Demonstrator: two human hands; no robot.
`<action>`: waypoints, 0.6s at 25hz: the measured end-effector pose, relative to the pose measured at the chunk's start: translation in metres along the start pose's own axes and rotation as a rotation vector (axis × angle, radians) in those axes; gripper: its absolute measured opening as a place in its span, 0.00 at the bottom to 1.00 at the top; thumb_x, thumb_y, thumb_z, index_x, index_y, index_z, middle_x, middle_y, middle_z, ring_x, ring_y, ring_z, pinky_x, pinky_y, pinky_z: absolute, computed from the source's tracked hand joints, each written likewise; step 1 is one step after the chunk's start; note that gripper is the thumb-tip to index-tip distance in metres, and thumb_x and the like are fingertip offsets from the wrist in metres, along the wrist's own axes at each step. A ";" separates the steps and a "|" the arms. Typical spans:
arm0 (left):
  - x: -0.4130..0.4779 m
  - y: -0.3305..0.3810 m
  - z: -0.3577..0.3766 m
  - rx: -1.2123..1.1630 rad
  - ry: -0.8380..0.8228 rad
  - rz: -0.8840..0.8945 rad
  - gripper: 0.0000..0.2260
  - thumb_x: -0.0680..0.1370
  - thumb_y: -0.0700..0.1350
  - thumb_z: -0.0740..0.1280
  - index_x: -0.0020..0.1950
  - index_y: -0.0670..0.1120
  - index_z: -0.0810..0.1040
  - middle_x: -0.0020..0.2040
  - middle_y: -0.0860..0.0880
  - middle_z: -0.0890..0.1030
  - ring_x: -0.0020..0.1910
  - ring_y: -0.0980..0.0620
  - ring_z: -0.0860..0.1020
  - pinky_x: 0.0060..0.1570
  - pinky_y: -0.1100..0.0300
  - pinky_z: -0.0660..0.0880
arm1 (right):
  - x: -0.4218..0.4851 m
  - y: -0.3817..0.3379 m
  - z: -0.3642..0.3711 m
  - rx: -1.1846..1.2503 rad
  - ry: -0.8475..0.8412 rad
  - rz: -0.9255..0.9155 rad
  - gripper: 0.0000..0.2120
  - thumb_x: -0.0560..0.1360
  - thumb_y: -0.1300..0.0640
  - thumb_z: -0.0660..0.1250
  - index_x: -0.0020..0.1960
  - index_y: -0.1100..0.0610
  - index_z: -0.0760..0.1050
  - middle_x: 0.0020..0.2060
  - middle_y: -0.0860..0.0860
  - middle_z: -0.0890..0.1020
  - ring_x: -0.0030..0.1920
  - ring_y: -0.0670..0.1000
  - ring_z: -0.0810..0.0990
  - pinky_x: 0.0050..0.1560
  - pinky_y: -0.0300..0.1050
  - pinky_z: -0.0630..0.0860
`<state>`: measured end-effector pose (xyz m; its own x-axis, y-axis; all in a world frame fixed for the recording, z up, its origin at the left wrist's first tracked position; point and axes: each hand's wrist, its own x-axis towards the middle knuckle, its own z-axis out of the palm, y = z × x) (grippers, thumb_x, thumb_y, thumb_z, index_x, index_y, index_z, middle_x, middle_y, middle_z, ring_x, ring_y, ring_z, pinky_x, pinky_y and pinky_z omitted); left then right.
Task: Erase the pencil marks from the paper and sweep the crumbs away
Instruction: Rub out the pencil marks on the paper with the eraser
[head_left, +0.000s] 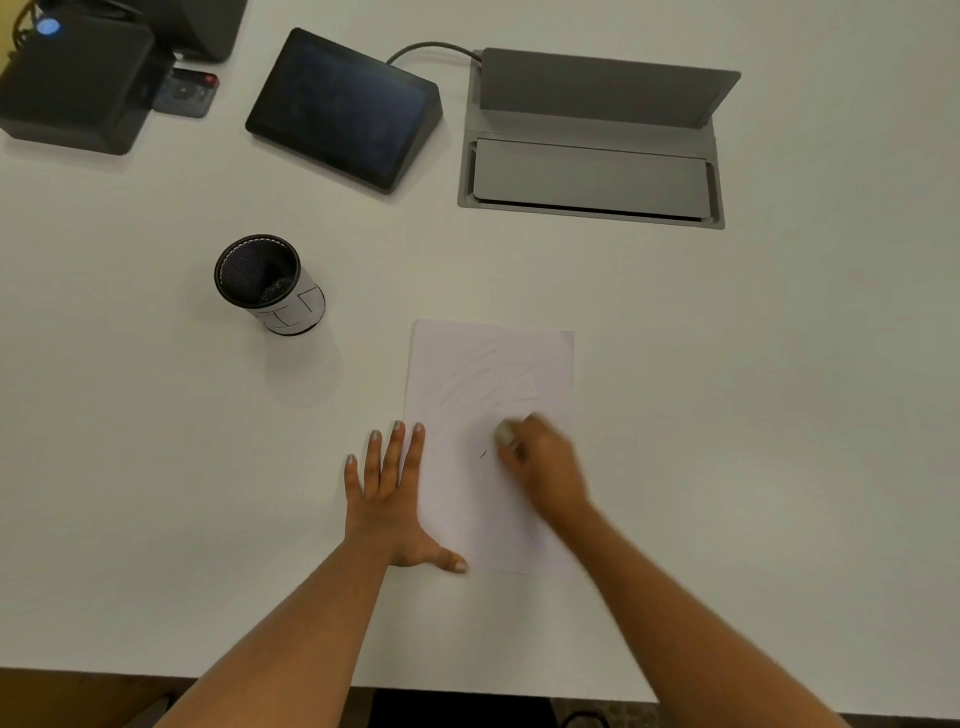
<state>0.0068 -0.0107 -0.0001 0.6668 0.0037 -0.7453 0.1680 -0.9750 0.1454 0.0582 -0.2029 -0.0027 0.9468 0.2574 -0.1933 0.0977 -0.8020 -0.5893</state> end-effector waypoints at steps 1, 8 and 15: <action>0.000 0.000 0.000 0.005 -0.003 -0.001 0.76 0.50 0.80 0.71 0.70 0.52 0.16 0.70 0.50 0.16 0.71 0.43 0.19 0.72 0.37 0.29 | -0.023 -0.010 0.019 0.010 -0.116 -0.125 0.05 0.76 0.58 0.65 0.46 0.58 0.78 0.38 0.54 0.76 0.37 0.57 0.77 0.37 0.44 0.69; 0.001 0.000 0.000 0.006 0.000 0.000 0.76 0.49 0.80 0.70 0.71 0.53 0.17 0.70 0.51 0.16 0.71 0.44 0.19 0.72 0.38 0.28 | 0.050 0.038 -0.038 0.022 0.277 0.222 0.07 0.75 0.57 0.67 0.40 0.60 0.77 0.33 0.52 0.74 0.33 0.50 0.70 0.36 0.47 0.71; 0.001 0.000 0.000 0.004 0.002 -0.002 0.76 0.50 0.80 0.71 0.70 0.53 0.16 0.69 0.51 0.15 0.71 0.44 0.19 0.71 0.38 0.27 | -0.006 -0.002 0.009 0.040 -0.067 -0.083 0.08 0.77 0.57 0.66 0.40 0.58 0.76 0.35 0.52 0.73 0.35 0.54 0.74 0.37 0.46 0.70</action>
<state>0.0074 -0.0105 -0.0011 0.6678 0.0063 -0.7443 0.1668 -0.9758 0.1414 0.0491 -0.1980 -0.0076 0.9134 0.3581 -0.1936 0.1609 -0.7545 -0.6363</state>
